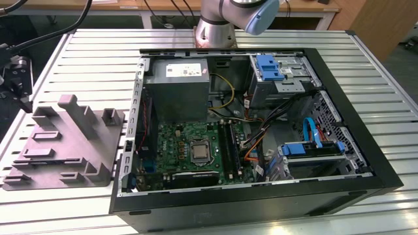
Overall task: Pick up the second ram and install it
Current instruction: 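Pick up the second ram and move it above second insertion slot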
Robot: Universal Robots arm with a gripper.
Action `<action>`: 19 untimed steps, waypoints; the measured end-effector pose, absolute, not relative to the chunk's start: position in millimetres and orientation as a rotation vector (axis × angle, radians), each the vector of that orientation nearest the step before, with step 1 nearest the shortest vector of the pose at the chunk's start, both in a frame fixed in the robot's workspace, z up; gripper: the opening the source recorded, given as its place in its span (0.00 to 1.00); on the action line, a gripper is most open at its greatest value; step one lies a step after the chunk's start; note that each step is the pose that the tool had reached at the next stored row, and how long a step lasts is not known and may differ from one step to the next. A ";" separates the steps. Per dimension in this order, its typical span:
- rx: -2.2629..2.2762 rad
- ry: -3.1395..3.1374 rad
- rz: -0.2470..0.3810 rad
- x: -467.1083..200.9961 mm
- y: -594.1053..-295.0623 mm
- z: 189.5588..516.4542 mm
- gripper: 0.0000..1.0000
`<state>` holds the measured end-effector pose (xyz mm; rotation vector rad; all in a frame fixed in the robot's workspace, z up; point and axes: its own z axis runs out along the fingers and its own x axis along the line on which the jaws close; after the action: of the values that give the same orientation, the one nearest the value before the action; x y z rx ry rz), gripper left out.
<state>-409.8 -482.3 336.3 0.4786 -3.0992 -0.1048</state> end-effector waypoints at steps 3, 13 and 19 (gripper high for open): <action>0.556 -3.081 -0.105 -409.8 -482.3 332.7 0.41; 0.783 -3.018 -0.106 -409.8 -482.3 321.4 0.41; 0.902 -2.979 -0.105 -409.8 -482.4 315.1 0.41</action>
<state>-409.8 -482.4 315.1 0.9016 -2.9785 -0.1054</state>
